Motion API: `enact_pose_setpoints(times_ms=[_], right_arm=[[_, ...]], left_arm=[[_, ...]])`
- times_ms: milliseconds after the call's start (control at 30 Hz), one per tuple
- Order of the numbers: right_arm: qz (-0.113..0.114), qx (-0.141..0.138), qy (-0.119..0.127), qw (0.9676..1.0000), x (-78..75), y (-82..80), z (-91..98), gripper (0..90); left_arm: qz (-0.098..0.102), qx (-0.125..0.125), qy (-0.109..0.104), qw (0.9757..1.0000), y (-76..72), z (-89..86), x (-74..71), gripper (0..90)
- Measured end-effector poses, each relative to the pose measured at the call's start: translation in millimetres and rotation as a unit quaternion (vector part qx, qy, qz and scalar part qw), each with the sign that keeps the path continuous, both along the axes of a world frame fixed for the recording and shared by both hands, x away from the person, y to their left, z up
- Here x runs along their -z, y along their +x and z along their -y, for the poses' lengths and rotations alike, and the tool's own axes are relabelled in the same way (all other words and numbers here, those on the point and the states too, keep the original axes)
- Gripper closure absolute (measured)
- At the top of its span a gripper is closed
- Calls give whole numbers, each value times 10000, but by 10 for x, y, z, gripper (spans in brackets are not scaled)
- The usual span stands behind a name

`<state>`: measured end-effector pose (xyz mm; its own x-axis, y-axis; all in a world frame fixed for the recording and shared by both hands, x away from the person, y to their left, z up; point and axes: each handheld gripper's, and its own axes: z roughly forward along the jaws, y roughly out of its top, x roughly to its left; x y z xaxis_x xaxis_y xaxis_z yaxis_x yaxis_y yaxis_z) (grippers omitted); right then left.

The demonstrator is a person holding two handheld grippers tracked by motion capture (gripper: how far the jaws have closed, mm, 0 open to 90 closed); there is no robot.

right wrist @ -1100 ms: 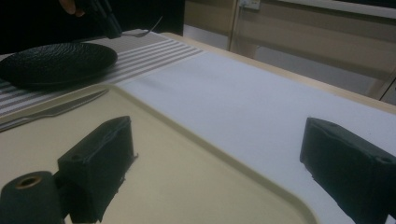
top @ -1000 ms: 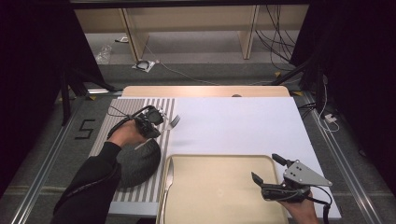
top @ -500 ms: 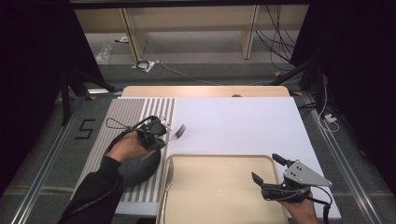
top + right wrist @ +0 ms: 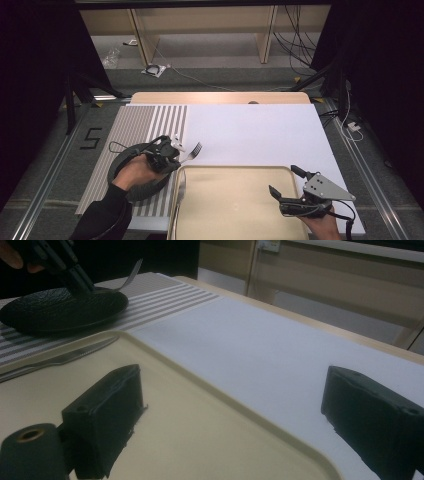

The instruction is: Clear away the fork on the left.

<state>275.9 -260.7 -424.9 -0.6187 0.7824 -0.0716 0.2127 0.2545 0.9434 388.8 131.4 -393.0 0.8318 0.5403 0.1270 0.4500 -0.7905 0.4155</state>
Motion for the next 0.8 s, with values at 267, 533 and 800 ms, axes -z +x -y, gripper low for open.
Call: enact_pose_setpoints(times_ms=[267,533,800], right_arm=[[16,-13,-26,10000,0,-1,-4,107],[5,-18,-47,10000,0,-4,-3,106],[5,-8,-64,10000,-2,-7,-6,106]], left_arm=[[-125,262,68,9996,-187,193,30,840],[-230,390,56,9990,-328,313,51,840],[-316,566,93,9979,-504,466,95,840]])
